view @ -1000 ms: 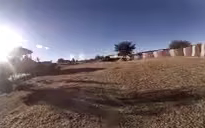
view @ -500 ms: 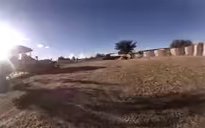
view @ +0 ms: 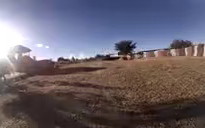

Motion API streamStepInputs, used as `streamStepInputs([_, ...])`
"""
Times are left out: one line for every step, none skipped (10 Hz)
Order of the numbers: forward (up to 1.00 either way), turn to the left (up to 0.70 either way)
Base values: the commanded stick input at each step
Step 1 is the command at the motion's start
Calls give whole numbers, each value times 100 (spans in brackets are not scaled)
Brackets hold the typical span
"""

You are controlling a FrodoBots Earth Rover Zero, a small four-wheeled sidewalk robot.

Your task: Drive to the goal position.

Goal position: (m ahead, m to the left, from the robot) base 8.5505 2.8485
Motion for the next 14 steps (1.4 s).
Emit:
streamStepInputs([50, 0])
streamStepInputs([50, 0])
streamStepInputs([50, 0])
streamStepInputs([50, 0])
streamStepInputs([50, 0])
streamStepInputs([50, 0])
streamStepInputs([50, 0])
streamStepInputs([50, 0])
streamStepInputs([50, 0])
streamStepInputs([50, 0])
streamStepInputs([50, 0])
streamStepInputs([50, 0])
streamStepInputs([50, 0])
streamStepInputs([50, 0])
